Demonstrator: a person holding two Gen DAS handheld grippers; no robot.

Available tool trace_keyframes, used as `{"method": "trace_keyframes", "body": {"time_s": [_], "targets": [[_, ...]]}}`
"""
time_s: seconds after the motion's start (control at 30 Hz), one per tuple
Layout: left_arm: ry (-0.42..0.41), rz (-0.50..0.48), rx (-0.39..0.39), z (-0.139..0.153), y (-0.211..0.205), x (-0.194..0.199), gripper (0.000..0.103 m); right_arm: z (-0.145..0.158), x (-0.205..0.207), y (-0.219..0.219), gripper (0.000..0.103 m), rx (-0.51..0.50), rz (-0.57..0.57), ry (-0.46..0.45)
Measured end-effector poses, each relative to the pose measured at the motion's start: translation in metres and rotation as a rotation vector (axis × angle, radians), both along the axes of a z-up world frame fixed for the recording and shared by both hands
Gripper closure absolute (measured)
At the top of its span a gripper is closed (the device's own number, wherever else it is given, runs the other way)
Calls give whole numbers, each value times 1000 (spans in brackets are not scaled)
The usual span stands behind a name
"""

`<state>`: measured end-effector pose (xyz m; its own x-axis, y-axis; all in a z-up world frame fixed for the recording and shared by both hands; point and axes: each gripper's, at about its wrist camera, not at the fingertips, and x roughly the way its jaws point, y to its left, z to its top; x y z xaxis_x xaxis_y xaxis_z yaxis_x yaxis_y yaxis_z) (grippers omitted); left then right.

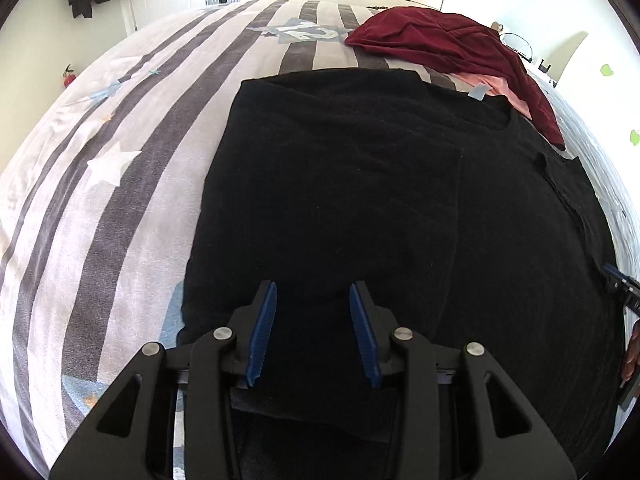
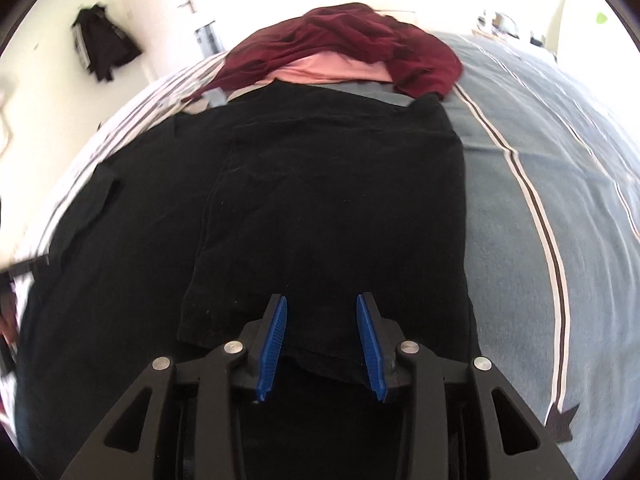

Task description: Fold clothes

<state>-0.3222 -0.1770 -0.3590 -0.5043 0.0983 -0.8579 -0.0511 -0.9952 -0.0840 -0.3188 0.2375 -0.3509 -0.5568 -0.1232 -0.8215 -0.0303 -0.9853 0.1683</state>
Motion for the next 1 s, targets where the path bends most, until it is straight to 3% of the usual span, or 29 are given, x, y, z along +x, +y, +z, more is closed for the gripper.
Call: {"method": "trace_keyframes", "body": {"time_s": [0.17,0.37,0.47,0.73,0.8,0.9,1.0], "targets": [[37,-6,33,17,2,19,68,26,13,-12,69,-43,25,55],[-32,0,2,-6,-3,35,68,1,22,-25,69,-29,49,-9],[-27,10,16,-1,-5,35,68,-2,28,-16,69,-62,24,-8],[13,7,36,14,-4,32,68,8,46,-4,69,-48,-33,-51],[25,7,38,18,-2,24,68,19,46,1,69,-64,-57,-25],[33,39,52,20,-4,3,68,37,35,2,59,-72,-79,24],[44,62,68,24,-11,-21,61,43,8,9,51,-55,-104,39]]}}
